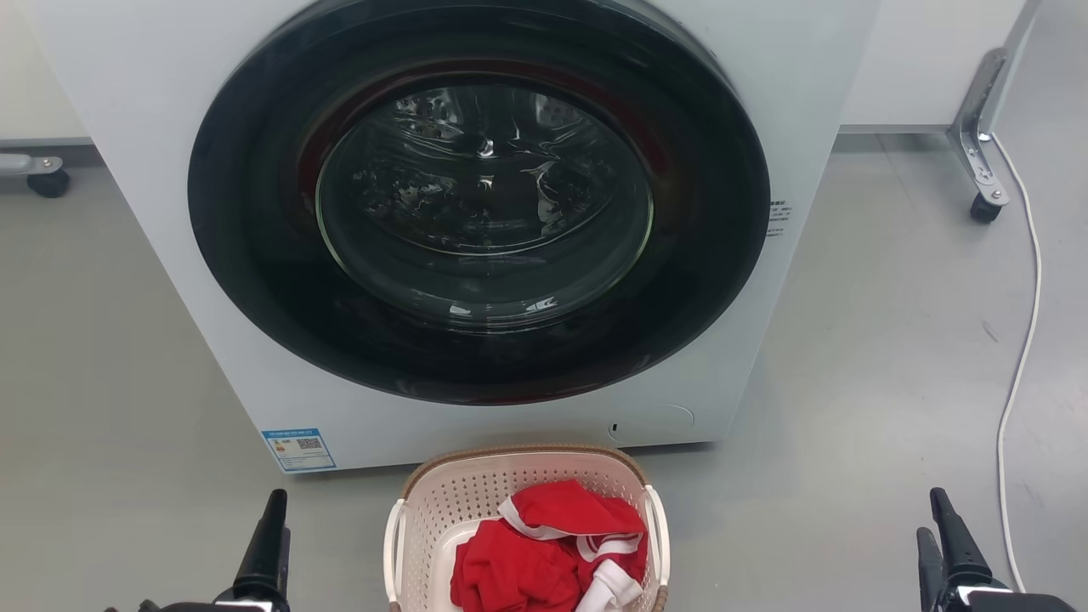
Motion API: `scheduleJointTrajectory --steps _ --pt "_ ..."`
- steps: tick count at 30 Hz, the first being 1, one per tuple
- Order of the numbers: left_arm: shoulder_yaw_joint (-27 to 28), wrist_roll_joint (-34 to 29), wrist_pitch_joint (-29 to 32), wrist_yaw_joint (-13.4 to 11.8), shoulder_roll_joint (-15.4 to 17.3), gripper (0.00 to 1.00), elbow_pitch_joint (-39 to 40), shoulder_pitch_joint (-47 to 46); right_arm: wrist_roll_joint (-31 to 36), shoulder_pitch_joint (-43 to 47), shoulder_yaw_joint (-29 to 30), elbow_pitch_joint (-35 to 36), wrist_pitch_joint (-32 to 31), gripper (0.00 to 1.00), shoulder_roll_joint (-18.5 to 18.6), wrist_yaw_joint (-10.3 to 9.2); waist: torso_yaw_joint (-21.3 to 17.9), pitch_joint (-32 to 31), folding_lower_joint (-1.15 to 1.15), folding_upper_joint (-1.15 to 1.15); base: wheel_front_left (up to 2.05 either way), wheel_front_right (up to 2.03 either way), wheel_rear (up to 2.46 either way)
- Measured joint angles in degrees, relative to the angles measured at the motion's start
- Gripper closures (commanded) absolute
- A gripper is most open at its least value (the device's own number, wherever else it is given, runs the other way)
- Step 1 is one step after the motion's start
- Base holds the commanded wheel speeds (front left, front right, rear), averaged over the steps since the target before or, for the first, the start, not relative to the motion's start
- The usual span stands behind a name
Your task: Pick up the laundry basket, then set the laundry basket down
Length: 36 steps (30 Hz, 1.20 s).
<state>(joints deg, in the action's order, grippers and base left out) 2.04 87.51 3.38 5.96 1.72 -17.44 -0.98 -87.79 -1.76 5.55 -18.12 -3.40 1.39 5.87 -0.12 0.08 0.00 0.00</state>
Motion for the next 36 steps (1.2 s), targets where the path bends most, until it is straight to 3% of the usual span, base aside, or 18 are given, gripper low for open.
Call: scheduleJointTrajectory --steps 36 --pt "-10.23 -41.14 -7.16 -6.01 3.65 0.00 7.99 1.48 37.64 2.41 -10.35 7.08 7.13 0.00 2.30 -5.95 -0.23 -0.39 0.00 0.00 0.00 0.00 0.00"
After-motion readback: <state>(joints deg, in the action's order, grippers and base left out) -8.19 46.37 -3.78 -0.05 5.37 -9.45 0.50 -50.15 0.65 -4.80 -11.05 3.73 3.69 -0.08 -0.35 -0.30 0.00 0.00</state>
